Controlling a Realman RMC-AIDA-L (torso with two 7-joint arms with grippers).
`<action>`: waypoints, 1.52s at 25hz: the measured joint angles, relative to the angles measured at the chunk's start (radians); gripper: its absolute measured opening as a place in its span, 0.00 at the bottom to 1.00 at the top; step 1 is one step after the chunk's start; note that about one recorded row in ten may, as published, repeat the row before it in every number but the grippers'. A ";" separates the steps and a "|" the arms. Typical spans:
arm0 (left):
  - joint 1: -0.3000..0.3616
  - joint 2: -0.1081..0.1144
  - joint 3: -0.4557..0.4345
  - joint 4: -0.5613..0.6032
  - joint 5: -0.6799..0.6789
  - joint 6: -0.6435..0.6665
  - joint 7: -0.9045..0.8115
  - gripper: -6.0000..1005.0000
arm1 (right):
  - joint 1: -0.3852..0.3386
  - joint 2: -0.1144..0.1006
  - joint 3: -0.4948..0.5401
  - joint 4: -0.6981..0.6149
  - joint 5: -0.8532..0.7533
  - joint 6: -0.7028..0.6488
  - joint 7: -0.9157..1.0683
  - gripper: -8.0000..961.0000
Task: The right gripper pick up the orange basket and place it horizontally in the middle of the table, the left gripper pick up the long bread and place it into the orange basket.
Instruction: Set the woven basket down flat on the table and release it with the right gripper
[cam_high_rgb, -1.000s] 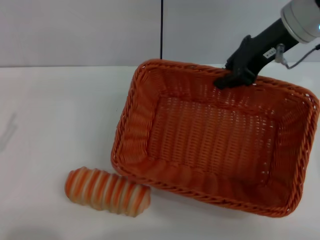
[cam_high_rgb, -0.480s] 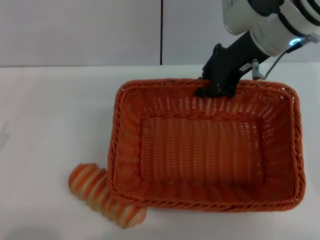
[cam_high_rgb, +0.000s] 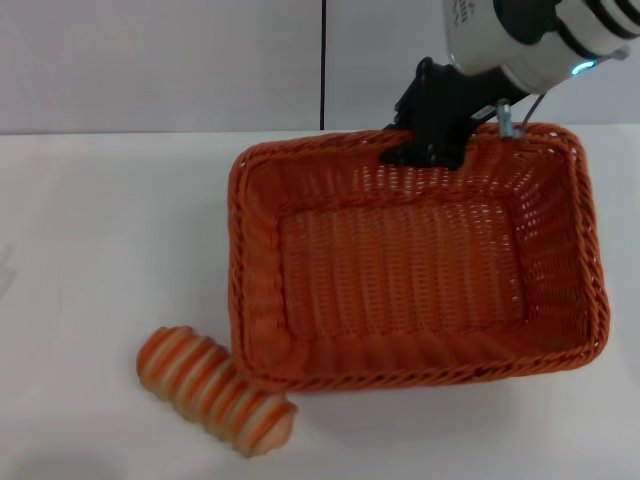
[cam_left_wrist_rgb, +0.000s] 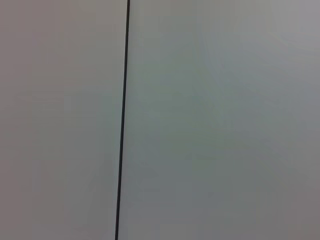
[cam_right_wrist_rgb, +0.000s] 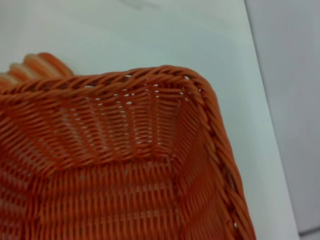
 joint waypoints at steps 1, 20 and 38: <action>0.000 0.000 0.000 0.000 0.000 -0.001 0.001 0.77 | -0.006 0.000 -0.018 0.006 0.019 -0.012 -0.007 0.18; 0.000 0.000 -0.003 0.000 -0.001 -0.009 0.008 0.76 | -0.061 0.007 -0.149 0.013 0.076 -0.113 0.010 0.18; 0.024 0.003 0.018 0.035 0.025 -0.007 -0.050 0.76 | -0.163 0.006 -0.179 -0.090 0.243 -0.094 0.019 0.61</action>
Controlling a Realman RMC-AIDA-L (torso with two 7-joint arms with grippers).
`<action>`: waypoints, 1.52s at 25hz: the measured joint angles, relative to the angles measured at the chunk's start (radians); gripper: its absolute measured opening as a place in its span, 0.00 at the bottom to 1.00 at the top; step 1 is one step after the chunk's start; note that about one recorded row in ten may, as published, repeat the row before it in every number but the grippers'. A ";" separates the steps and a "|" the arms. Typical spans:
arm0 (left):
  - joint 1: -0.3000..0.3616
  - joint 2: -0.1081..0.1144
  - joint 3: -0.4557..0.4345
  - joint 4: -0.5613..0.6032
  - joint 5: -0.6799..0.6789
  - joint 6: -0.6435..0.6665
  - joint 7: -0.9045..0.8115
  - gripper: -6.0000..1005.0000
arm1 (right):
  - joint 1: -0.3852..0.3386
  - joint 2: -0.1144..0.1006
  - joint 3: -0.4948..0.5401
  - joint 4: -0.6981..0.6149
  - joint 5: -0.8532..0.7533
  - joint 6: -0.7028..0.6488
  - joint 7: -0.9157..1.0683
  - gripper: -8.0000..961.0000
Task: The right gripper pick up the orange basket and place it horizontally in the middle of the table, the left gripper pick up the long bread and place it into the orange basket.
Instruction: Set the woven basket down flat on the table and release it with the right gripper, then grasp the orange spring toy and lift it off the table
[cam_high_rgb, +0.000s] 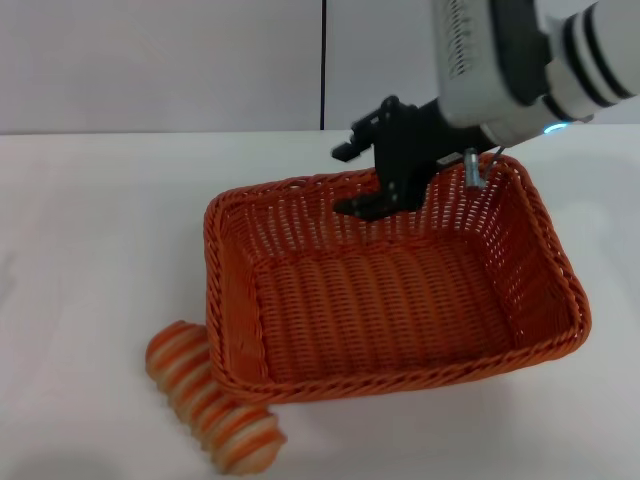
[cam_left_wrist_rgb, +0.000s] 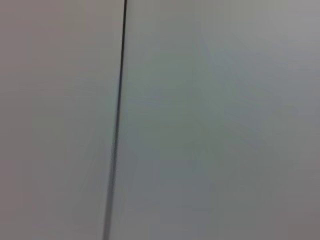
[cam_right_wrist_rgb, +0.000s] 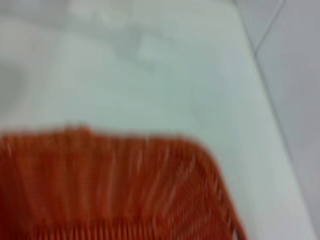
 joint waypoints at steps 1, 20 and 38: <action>0.002 0.000 0.002 0.019 0.014 -0.002 -0.031 0.76 | -0.055 -0.002 0.005 -0.094 0.065 0.032 0.009 0.61; -0.112 0.006 0.008 0.897 0.564 0.166 -0.895 0.75 | -0.693 -0.006 0.333 -0.359 0.922 0.203 -0.057 0.62; -0.039 -0.013 0.218 1.214 0.883 0.223 -1.037 0.74 | -0.754 -0.008 0.700 0.133 1.105 0.433 -0.216 0.62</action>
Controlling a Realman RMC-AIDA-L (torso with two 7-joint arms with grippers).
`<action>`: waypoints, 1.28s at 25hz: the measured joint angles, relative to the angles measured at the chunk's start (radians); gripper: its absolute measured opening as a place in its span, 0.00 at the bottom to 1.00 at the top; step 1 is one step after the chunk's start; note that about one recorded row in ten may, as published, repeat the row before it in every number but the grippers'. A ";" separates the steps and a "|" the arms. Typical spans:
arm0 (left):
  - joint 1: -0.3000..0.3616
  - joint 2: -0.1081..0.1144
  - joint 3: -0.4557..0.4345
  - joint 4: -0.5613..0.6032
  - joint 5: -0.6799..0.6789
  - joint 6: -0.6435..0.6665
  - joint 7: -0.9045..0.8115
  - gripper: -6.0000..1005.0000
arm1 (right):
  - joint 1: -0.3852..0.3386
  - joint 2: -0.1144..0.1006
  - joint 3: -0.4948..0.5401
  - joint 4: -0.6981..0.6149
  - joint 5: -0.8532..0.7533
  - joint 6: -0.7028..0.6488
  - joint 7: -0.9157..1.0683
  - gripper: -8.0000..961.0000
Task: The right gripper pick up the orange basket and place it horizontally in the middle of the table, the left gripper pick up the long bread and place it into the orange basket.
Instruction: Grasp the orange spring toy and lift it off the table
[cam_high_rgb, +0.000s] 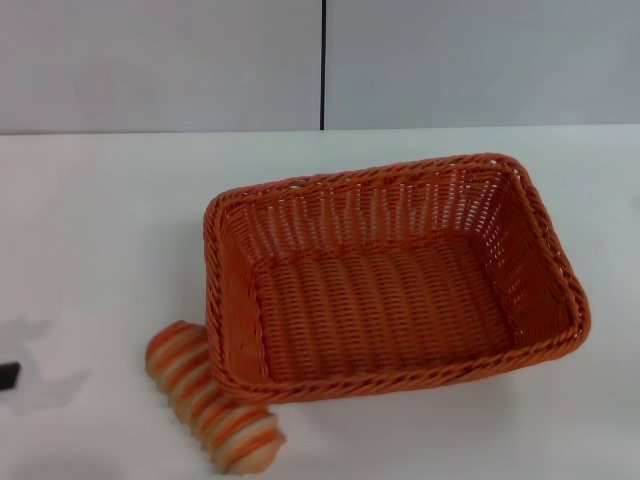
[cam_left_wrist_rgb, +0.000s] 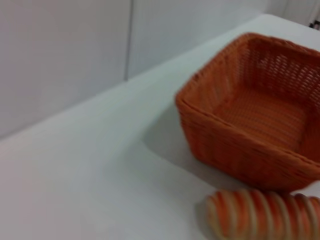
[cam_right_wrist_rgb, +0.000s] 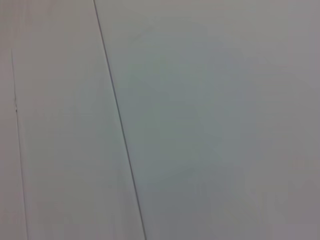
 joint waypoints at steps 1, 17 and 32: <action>0.007 -0.002 0.025 -0.008 0.001 -0.009 0.000 0.74 | 0.001 0.000 -0.001 0.009 -0.004 0.000 -0.013 0.62; 0.024 -0.004 0.380 -0.130 -0.035 -0.220 0.002 0.66 | 0.007 -0.004 0.037 0.062 -0.124 -0.010 -0.057 0.62; 0.029 -0.004 0.579 -0.216 -0.115 -0.424 0.031 0.55 | -0.006 -0.005 0.084 0.081 -0.143 -0.002 -0.063 0.62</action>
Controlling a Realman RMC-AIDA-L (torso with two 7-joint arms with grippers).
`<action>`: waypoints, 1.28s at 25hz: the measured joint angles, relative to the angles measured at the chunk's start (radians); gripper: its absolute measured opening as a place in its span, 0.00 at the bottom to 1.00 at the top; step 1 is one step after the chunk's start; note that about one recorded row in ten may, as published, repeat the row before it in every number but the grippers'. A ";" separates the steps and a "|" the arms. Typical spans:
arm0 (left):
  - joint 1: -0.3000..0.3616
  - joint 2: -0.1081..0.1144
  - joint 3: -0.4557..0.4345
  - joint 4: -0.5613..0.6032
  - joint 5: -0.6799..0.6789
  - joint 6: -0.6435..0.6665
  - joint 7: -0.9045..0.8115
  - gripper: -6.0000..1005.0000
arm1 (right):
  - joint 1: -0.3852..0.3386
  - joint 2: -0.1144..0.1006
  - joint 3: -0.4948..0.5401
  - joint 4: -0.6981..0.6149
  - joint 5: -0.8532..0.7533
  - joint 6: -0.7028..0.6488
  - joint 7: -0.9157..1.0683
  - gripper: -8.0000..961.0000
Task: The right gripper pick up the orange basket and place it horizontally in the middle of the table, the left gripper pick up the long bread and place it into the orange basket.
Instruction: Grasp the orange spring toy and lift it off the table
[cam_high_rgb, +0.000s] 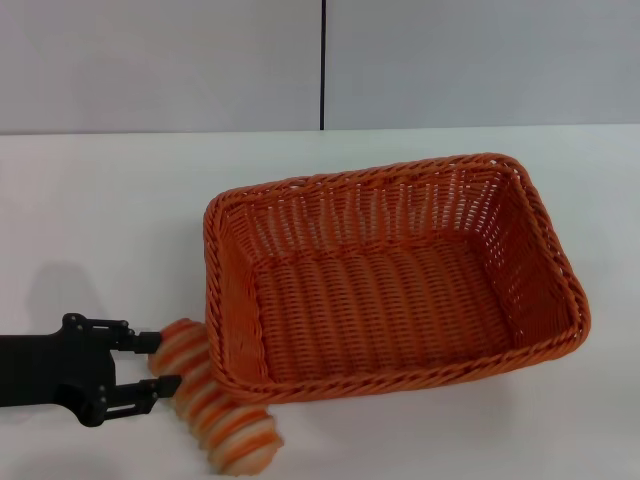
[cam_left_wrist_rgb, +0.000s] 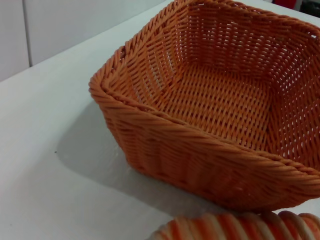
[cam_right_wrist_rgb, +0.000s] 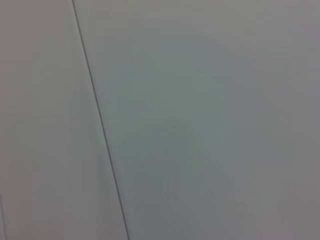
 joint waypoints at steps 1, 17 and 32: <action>0.000 0.000 0.004 0.000 0.000 -0.002 0.000 0.55 | -0.001 0.000 0.001 0.000 0.000 0.000 0.000 0.62; -0.010 0.002 0.042 -0.036 -0.002 -0.026 -0.013 0.54 | -0.001 0.000 0.004 0.001 0.000 -0.006 -0.002 0.62; -0.023 0.001 0.071 -0.055 -0.010 -0.078 -0.090 0.52 | 0.000 -0.001 0.033 0.026 0.000 -0.007 -0.006 0.62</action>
